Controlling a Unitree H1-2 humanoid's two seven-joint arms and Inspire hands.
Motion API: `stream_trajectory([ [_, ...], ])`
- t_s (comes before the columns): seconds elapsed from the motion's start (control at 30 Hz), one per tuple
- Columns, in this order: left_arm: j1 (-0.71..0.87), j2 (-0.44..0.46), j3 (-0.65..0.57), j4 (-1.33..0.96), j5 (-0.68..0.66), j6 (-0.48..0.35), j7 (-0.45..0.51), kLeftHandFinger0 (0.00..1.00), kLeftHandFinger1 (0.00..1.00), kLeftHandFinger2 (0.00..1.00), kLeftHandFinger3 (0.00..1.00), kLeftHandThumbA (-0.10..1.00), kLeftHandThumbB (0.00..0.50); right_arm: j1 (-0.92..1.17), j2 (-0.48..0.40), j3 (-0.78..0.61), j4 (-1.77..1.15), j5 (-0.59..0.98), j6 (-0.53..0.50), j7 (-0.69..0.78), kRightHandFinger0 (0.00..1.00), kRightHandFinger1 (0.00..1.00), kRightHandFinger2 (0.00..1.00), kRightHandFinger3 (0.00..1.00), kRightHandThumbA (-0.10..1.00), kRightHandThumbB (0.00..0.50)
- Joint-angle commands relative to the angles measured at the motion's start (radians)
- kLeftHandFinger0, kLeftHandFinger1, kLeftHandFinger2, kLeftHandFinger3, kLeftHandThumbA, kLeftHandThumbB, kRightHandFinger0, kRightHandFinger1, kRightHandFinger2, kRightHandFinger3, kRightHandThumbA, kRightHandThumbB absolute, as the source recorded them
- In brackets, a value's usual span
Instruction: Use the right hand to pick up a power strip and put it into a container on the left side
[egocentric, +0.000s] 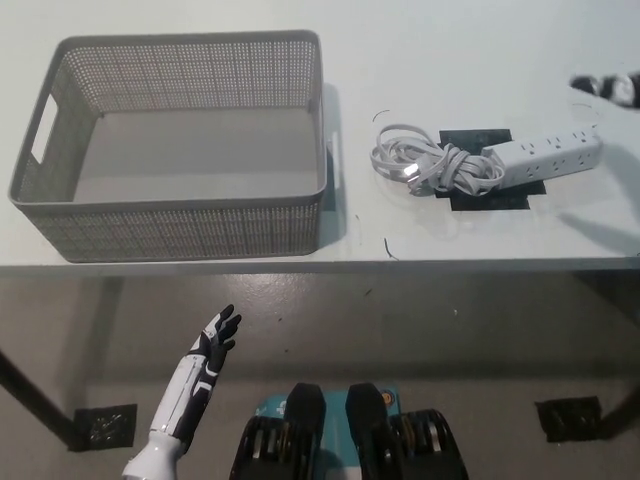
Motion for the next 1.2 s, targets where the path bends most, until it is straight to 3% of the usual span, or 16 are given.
stream_trajectory([
  [0.0,-0.035,0.022,-0.001,-0.027,0.027,-0.099,-0.002,1.00,1.00,1.00,1.00,1.00,0.208,-0.576,-0.046,0.286,0.444,-0.206,0.199,0.420,1.00,1.00,1.00,1.00,1.00,0.372],
  [0.07,-0.036,0.023,-0.002,-0.026,0.027,-0.101,-0.002,1.00,1.00,1.00,1.00,1.00,0.207,-0.621,-0.016,0.335,0.530,-0.247,0.175,0.422,1.00,1.00,1.00,1.00,1.00,0.348],
  [0.13,-0.005,0.018,-0.008,-0.033,0.024,-0.102,-0.003,1.00,1.00,1.00,1.00,1.00,0.207,-0.648,0.007,0.404,0.611,-0.293,0.086,0.451,1.00,1.00,1.00,1.00,1.00,0.257],
  [0.17,0.007,0.018,-0.009,-0.039,0.025,-0.102,-0.004,1.00,1.00,1.00,1.00,1.00,0.205,-0.661,0.020,0.430,0.650,-0.309,0.054,0.457,1.00,1.00,1.00,1.00,1.00,0.259],
  [0.23,0.027,0.019,-0.009,-0.050,0.029,-0.102,-0.003,1.00,1.00,1.00,1.00,1.00,0.203,-0.676,0.075,0.449,0.735,-0.306,0.121,0.409,1.00,1.00,1.00,1.00,1.00,0.355],
  [0.33,0.030,0.019,-0.010,-0.051,0.036,-0.100,0.000,1.00,1.00,1.00,1.00,1.00,0.209,-0.702,0.118,0.476,0.812,-0.301,0.146,0.378,1.00,1.00,1.00,1.00,1.00,0.398],
  [0.43,0.032,0.025,-0.014,-0.051,0.035,-0.093,-0.009,1.00,1.00,1.00,1.00,1.00,0.216,-0.750,0.179,0.523,0.958,-0.315,0.102,0.360,1.00,1.00,1.00,1.00,1.00,0.438],
  [0.5,0.033,0.025,-0.015,-0.051,0.041,-0.092,-0.006,1.00,1.00,1.00,1.00,1.00,0.216,-0.776,0.207,0.564,1.034,-0.339,0.076,0.353,1.00,1.00,1.00,1.00,1.00,0.424],
  [0.57,0.033,0.025,-0.016,-0.049,0.044,-0.097,-0.003,1.00,1.00,1.00,1.00,1.00,0.205,-0.803,0.236,0.588,1.119,-0.336,0.034,0.359,1.00,1.00,1.00,1.00,1.00,0.357],
  [0.7,0.035,0.026,-0.019,-0.046,0.045,-0.102,-0.001,1.00,1.00,1.00,1.00,1.00,0.192,-0.852,0.302,0.626,1.270,-0.327,0.001,0.436,1.00,1.00,1.00,1.00,1.00,0.288],
  [0.87,0.035,0.024,-0.020,-0.049,0.054,-0.102,0.004,1.00,1.00,1.00,1.00,1.00,0.175,-0.872,0.361,0.658,1.370,-0.343,0.024,0.429,1.00,1.00,1.00,1.00,1.00,0.333],
  [1.07,0.040,0.022,-0.018,-0.056,0.044,-0.101,-0.005,1.00,1.00,1.00,1.00,1.00,0.173,-0.854,0.397,0.649,1.418,-0.347,0.058,0.419,1.00,1.00,1.00,1.00,1.00,0.326],
  [1.17,0.038,0.024,-0.017,-0.062,0.052,-0.102,-0.001,1.00,1.00,1.00,1.00,1.00,0.158,-0.838,0.405,0.614,1.430,-0.323,0.076,0.416,1.00,1.00,1.00,1.00,1.00,0.296],
])
